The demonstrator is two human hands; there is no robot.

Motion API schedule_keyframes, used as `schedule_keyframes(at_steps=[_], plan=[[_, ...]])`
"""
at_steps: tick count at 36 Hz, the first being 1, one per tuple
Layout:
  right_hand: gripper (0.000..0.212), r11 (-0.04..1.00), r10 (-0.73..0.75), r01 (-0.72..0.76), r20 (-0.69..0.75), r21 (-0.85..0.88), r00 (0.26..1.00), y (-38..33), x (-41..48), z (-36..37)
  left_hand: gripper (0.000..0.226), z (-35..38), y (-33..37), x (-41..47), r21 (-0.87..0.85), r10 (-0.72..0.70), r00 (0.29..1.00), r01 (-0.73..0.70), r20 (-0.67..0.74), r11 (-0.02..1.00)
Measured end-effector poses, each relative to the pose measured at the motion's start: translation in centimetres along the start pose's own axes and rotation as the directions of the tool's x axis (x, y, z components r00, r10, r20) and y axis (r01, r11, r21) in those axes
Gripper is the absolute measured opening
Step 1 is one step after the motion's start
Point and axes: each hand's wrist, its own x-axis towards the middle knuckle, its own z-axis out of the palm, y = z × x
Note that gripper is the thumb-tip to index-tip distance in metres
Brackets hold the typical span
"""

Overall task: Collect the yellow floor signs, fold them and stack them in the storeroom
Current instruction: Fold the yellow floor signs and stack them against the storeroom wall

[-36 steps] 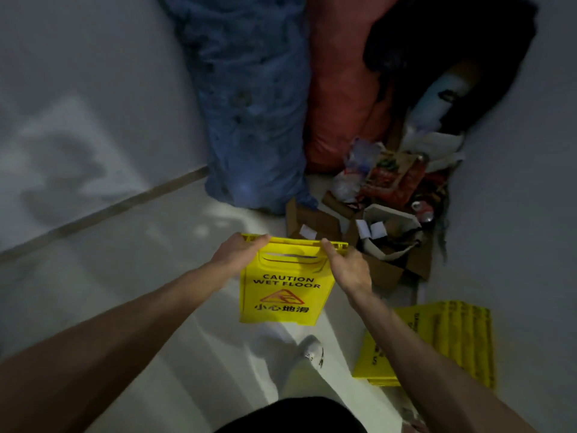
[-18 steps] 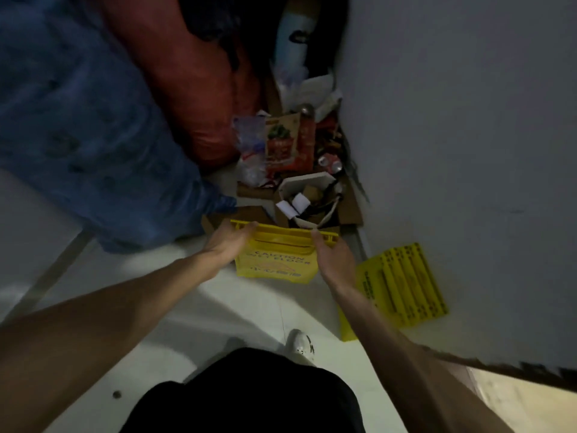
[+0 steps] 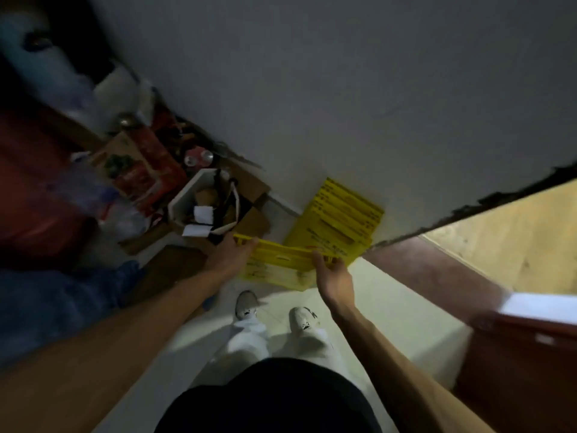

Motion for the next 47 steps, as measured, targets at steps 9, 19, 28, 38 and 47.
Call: schedule_keyframes(at_steps=[9, 19, 28, 38, 47], plan=[[0.053, 0.958, 0.278, -0.260, -0.166, 0.123, 0.946, 6.1, 3.7, 1.8, 0.058, 5.7, 1.5, 6.0, 0.199, 0.067, 0.977, -0.108, 0.203, 0.974], [0.049, 0.960, 0.270, -0.250, -0.184, 0.128, 0.945, 11.6, 9.9, 3.4, 0.057, 12.4, 0.3, 13.3, 0.222, 0.063, 0.976, -0.110, 0.209, 0.969], [0.051, 0.961, 0.274, -0.265, -0.178, 0.072, 0.945, 14.2, 16.2, 3.6, 0.049, 16.3, 0.5, 20.1, 0.264, 0.064, 0.986, -0.104, 0.156, 0.959], [0.038, 0.987, 0.156, -0.145, -0.240, 0.063, 0.958, 12.2, 20.4, 1.8, 0.051, 16.7, 2.5, 22.0, 0.254, 0.118, 0.984, -0.150, 0.137, 0.955], [0.050, 0.972, 0.223, -0.183, -0.321, 0.151, 0.920, 12.1, 22.0, 1.1, 0.045, 16.6, 4.3, 22.3, 0.270, 0.188, 0.954, -0.249, 0.234, 0.930]])
